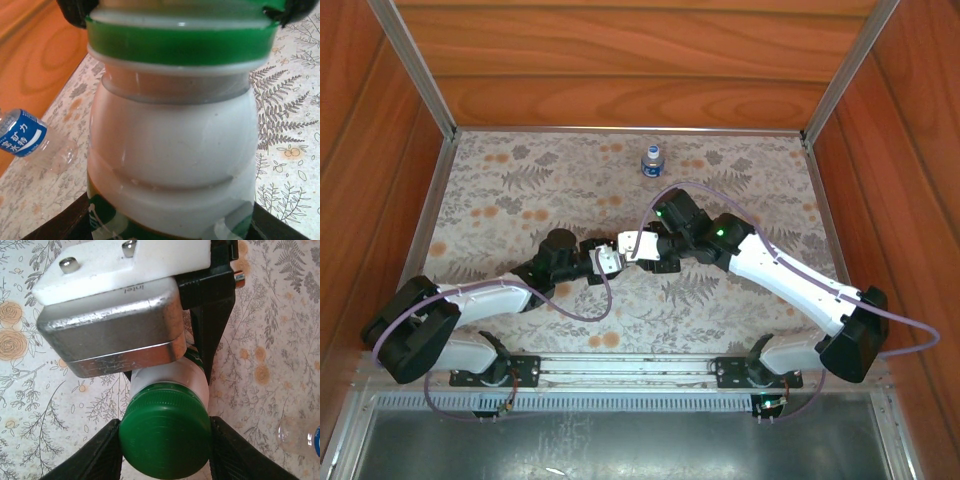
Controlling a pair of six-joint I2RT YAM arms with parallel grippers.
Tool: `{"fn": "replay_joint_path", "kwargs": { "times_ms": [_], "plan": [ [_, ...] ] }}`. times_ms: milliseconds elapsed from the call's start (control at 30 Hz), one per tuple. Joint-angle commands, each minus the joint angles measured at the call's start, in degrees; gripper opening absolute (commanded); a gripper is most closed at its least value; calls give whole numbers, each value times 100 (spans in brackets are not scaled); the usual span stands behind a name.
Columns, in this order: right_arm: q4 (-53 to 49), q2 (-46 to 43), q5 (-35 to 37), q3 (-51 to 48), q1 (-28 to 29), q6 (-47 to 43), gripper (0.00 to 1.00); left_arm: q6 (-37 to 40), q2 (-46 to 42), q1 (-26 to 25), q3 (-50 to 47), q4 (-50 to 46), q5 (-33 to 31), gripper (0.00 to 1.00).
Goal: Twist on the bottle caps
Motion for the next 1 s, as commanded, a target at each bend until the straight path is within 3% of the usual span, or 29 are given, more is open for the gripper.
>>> {"fn": "replay_joint_path", "kwargs": {
  "times_ms": [0, 133, 233, 333, 633, 733, 967],
  "plan": [
    [-9, 1, 43, 96, 46, -76, 43, 4, -108, -48, -36, 88, 119, 51],
    [30, -60, -162, 71, 46, 49, 41, 20, -48, -55, -11, 77, 72, 51],
    [138, -123, -192, 12, 46, 121, 48, 9, -50, -54, -12, 77, 72, 51],
    [177, -141, -248, -11, 44, 161, 49, 3, -68, -54, -10, 77, 70, 51],
    [208, -114, -353, -9, 42, 627, 32, 19, 24, -50, 12, 67, -80, 51],
    [385, -114, -399, -38, 45, 1300, 26, 33, 61, -49, 66, 68, -349, 51],
    [1157, -125, -45, -222, 46, 4113, 16, 76, 130, -43, 215, 68, -802, 51]
  ]
}}
